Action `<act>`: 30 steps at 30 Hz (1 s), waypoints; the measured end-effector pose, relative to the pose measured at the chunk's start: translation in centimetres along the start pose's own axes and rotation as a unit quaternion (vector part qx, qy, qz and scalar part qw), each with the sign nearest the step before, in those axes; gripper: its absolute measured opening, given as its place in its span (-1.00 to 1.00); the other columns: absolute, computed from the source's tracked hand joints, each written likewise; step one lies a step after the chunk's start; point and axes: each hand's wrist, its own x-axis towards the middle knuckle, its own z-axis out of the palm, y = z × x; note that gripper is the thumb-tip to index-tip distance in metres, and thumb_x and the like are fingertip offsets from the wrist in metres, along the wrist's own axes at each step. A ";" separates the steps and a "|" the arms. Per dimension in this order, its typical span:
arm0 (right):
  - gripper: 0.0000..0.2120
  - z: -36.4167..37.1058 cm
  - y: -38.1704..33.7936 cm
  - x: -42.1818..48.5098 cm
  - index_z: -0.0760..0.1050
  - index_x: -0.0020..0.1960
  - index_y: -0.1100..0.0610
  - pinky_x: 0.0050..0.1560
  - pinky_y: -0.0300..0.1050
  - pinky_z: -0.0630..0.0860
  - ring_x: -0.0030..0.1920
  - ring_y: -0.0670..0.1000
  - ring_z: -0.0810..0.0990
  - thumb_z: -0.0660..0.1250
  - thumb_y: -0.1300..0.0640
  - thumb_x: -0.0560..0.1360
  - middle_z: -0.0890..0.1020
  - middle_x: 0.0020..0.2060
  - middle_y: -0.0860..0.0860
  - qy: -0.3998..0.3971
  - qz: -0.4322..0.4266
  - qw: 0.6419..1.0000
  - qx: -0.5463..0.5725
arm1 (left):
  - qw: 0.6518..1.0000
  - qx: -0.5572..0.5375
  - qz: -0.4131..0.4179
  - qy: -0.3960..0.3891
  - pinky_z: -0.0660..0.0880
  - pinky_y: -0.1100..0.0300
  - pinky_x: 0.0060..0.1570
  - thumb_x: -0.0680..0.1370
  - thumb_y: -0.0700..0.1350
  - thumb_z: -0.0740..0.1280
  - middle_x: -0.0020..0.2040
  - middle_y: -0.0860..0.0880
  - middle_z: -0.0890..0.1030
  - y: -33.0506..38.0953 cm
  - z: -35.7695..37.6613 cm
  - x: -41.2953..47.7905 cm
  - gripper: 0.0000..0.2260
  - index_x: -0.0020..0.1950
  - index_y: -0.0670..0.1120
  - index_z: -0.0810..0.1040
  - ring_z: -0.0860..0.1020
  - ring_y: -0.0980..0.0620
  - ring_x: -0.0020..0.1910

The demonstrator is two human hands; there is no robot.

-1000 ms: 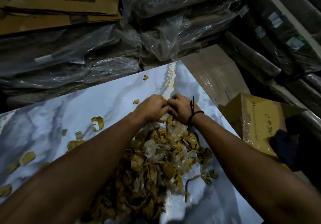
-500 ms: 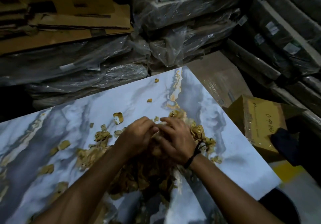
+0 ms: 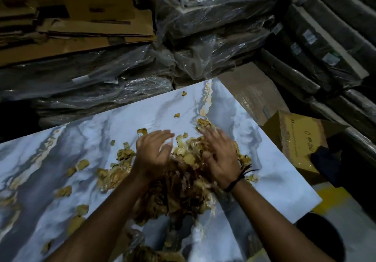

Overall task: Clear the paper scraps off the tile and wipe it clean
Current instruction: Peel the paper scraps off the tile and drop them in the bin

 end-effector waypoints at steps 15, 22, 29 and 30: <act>-0.57 4.3 11.2 14.1 0.52 0.31 0.01 0.20 -0.07 0.43 0.20 0.12 0.52 0.41 -0.03 0.46 0.55 0.23 0.08 -0.236 0.017 0.962 -0.139 | 0.969 0.171 -0.087 -0.157 0.39 0.09 0.19 0.49 -0.12 0.40 0.20 -0.16 0.51 -5.8 9.1 17.0 -0.60 0.33 -0.05 0.50 0.47 -0.17 0.21; -0.75 1.3 9.7 13.4 0.63 0.15 0.16 0.11 -0.04 0.51 0.06 0.16 0.61 0.41 0.11 0.50 0.65 0.08 0.11 -0.189 -0.012 0.980 -0.065 | 0.976 0.130 -0.050 -0.170 0.45 0.21 -0.08 0.52 -0.26 0.32 -0.03 -0.05 0.62 -3.7 7.4 16.1 -0.82 0.04 -0.08 0.64 0.55 0.05 -0.10; -0.61 -1.6 7.5 6.1 0.64 0.11 0.08 0.07 -0.05 0.55 0.04 0.05 0.63 0.17 -0.15 0.58 0.68 0.05 0.00 -0.177 -0.082 0.980 -0.050 | 0.925 0.098 -0.033 -0.365 0.55 0.22 -0.11 0.50 -0.19 0.33 -0.06 0.14 0.64 0.8 2.9 7.2 -0.75 0.07 0.13 0.63 0.57 0.25 -0.16; -0.49 -1.1 7.4 5.9 0.64 0.12 0.05 0.07 0.00 0.57 0.05 0.05 0.63 0.06 -0.25 0.59 0.68 0.06 -0.03 -0.209 -0.081 0.973 -0.061 | 0.907 0.117 -0.046 -0.401 0.55 0.17 -0.06 0.51 -0.13 0.31 0.00 0.13 0.64 0.6 3.2 6.5 -0.76 0.09 0.16 0.61 0.59 0.19 -0.08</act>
